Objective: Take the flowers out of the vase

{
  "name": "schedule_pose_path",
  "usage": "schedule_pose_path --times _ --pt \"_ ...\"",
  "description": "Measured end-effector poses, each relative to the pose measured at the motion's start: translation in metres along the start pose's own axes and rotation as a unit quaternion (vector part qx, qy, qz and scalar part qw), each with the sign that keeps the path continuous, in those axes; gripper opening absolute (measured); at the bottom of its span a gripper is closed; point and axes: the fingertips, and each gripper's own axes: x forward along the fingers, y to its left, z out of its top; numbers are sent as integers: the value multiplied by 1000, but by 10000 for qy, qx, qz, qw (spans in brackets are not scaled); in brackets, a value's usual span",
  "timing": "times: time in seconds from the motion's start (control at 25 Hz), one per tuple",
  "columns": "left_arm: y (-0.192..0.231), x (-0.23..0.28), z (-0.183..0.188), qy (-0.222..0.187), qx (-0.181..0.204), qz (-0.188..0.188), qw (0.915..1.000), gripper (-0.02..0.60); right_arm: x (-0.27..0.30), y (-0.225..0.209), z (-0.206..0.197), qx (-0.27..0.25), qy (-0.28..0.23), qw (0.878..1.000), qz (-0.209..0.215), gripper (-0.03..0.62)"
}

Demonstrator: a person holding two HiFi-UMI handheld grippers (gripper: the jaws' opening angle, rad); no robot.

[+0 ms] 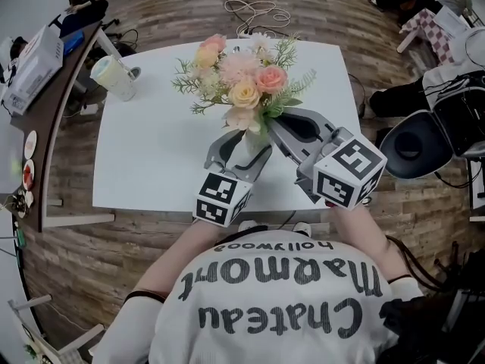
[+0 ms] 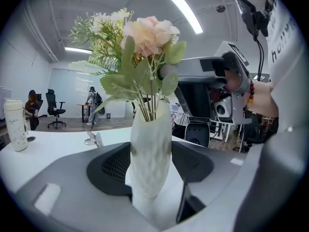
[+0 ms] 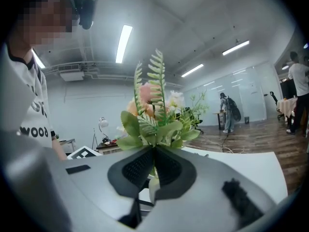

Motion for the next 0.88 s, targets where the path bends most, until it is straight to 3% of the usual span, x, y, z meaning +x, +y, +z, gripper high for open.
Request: schedule_pose_path --times 0.88 --pt "7 0 0 4 -91 41 9999 261 -15 -5 57 118 -1022 9947 -29 17"
